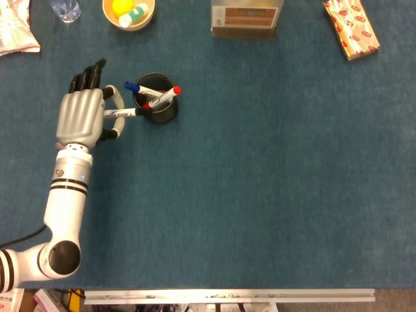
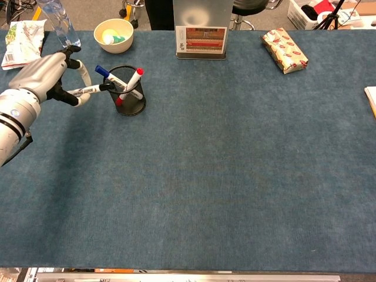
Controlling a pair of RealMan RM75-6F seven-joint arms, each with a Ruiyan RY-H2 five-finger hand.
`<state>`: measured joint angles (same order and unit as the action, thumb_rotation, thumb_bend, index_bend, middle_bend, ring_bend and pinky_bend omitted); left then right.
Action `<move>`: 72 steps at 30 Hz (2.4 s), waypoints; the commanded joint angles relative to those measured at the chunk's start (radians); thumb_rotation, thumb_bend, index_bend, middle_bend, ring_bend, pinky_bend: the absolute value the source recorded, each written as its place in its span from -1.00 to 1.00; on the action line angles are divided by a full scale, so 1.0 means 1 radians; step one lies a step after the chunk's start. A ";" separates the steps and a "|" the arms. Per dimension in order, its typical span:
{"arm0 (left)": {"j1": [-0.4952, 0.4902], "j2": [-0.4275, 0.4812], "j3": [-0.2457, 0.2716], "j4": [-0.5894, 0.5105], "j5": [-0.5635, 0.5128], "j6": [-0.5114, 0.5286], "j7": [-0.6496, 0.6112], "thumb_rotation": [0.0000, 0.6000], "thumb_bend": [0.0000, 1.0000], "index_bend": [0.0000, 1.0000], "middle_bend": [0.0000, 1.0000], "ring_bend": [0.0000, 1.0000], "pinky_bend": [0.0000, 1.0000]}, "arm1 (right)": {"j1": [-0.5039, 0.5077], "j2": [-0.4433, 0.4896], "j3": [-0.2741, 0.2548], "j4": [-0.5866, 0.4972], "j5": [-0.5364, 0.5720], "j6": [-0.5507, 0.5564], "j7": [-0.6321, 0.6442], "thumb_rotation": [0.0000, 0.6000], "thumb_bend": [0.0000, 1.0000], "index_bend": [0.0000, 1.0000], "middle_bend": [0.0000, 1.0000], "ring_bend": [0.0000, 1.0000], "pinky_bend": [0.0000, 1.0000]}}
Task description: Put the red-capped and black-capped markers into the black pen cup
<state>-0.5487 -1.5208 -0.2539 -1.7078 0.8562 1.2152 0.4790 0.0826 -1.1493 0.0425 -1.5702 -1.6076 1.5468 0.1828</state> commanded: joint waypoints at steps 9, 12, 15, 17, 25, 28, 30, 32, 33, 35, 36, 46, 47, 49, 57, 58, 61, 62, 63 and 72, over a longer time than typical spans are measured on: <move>-0.014 -0.050 -0.078 -0.020 0.075 0.053 -0.152 1.00 -0.32 0.36 -0.97 -1.00 -0.83 | 0.001 0.001 -0.001 0.000 0.000 -0.002 0.001 1.00 -1.00 -0.52 -0.47 -0.66 -0.18; -0.018 -0.053 -0.101 -0.039 0.048 0.036 -0.189 1.00 -0.32 0.37 -0.97 -1.00 -0.83 | 0.001 0.001 -0.002 -0.001 -0.001 -0.002 0.000 1.00 -1.00 -0.52 -0.47 -0.66 -0.18; -0.018 -0.058 -0.126 -0.063 0.024 0.032 -0.227 1.00 -0.32 0.38 -0.97 -1.00 -0.83 | 0.000 0.001 -0.001 -0.001 -0.001 -0.001 0.001 1.00 -1.00 -0.52 -0.47 -0.66 -0.18; -0.020 -0.060 -0.148 -0.076 -0.007 0.019 -0.259 1.00 -0.32 0.38 -0.97 -1.00 -0.83 | 0.001 0.002 -0.001 0.000 0.000 -0.002 0.002 1.00 -1.00 -0.52 -0.47 -0.66 -0.18; -0.017 -0.075 -0.198 -0.104 -0.120 -0.039 -0.384 1.00 -0.32 0.39 -0.97 -1.00 -0.83 | 0.001 0.002 -0.002 0.000 -0.001 -0.002 0.004 1.00 -1.00 -0.52 -0.47 -0.66 -0.18; -0.021 -0.077 -0.208 -0.094 -0.148 -0.076 -0.425 1.00 -0.32 0.39 -0.97 -1.00 -0.83 | 0.000 0.004 -0.002 -0.001 -0.001 0.000 0.008 1.00 -1.00 -0.52 -0.47 -0.66 -0.18; -0.023 -0.081 -0.207 -0.076 -0.142 -0.098 -0.456 1.00 -0.32 0.39 -0.97 -1.00 -0.83 | -0.001 0.005 -0.002 -0.001 -0.002 0.003 0.010 1.00 -1.00 -0.52 -0.47 -0.66 -0.18; -0.021 -0.088 -0.202 -0.055 -0.122 -0.114 -0.489 1.00 -0.32 0.40 -0.97 -1.00 -0.83 | -0.001 0.005 -0.002 -0.001 -0.003 0.004 0.012 1.00 -1.00 -0.52 -0.47 -0.66 -0.18; -0.019 -0.092 -0.200 -0.042 -0.113 -0.122 -0.507 1.00 -0.32 0.40 -0.97 -1.00 -0.83 | -0.001 0.005 -0.002 -0.001 -0.003 0.004 0.012 1.00 -1.00 -0.52 -0.47 -0.66 -0.18; -0.015 -0.100 -0.198 -0.020 -0.087 -0.136 -0.553 1.00 -0.32 0.40 -0.97 -1.00 -0.83 | -0.001 0.005 -0.002 -0.001 -0.003 0.004 0.012 1.00 -1.00 -0.52 -0.47 -0.66 -0.18; -0.013 -0.102 -0.196 -0.009 -0.074 -0.142 -0.569 1.00 -0.32 0.40 -0.97 -1.00 -0.83 | -0.001 0.005 -0.002 -0.001 -0.003 0.003 0.012 1.00 -1.00 -0.52 -0.47 -0.66 -0.18; 0.011 -0.123 -0.165 0.083 0.073 -0.174 -0.738 1.00 -0.32 0.40 -0.97 -1.00 -0.83 | 0.000 0.005 -0.003 -0.002 -0.003 0.000 0.008 1.00 -1.00 -0.52 -0.47 -0.66 -0.18; 0.013 -0.125 -0.162 0.090 0.086 -0.175 -0.754 1.00 -0.32 0.40 -0.97 -1.00 -0.83 | 0.000 0.005 -0.003 -0.002 -0.004 0.000 0.008 1.00 -1.00 -0.52 -0.47 -0.66 -0.18; 0.018 -0.130 -0.153 0.109 0.116 -0.176 -0.783 1.00 -0.32 0.40 -0.97 -1.00 -0.83 | 0.000 0.005 -0.003 -0.002 -0.004 0.001 0.008 1.00 -1.00 -0.52 -0.47 -0.66 -0.18; 0.033 -0.158 -0.135 0.173 0.171 -0.175 -0.881 1.00 -0.32 0.40 -0.97 -1.00 -0.83 | 0.000 0.006 -0.002 -0.002 -0.002 0.001 0.010 1.00 -1.00 -0.52 -0.47 -0.66 -0.18; 0.035 -0.161 -0.134 0.180 0.175 -0.178 -0.895 1.00 -0.32 0.40 -0.97 -1.00 -0.83 | 0.000 0.006 -0.002 -0.002 -0.002 0.001 0.010 1.00 -1.00 -0.52 -0.47 -0.66 -0.18; 0.037 -0.168 -0.126 0.198 0.191 -0.180 -0.918 1.00 -0.32 0.40 -0.97 -1.00 -0.83 | 0.000 0.007 -0.003 -0.004 0.000 -0.001 0.009 1.00 -1.00 -0.52 -0.47 -0.66 -0.18; 0.037 -0.170 -0.125 0.202 0.194 -0.181 -0.922 1.00 -0.32 0.40 -0.97 -1.00 -0.83 | 0.000 0.008 -0.003 -0.004 0.001 -0.002 0.009 1.00 -1.00 -0.52 -0.47 -0.66 -0.18; 0.037 -0.171 -0.124 0.204 0.196 -0.183 -0.927 1.00 -0.32 0.39 -0.97 -1.00 -0.83 | 0.000 0.008 -0.002 -0.004 0.001 -0.002 0.009 1.00 -1.00 -0.52 -0.47 -0.66 -0.18; 0.035 -0.175 -0.113 0.216 0.208 -0.198 -0.940 1.00 -0.32 0.17 -0.99 -1.00 -0.83 | -0.001 0.010 -0.002 -0.007 0.003 -0.003 0.009 1.00 -1.00 -0.52 -0.47 -0.66 -0.18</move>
<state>-0.5140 -1.6969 -0.3677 -1.4913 1.0642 1.0185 -0.4612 0.0819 -1.1395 0.0404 -1.5773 -1.6047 1.5442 0.1913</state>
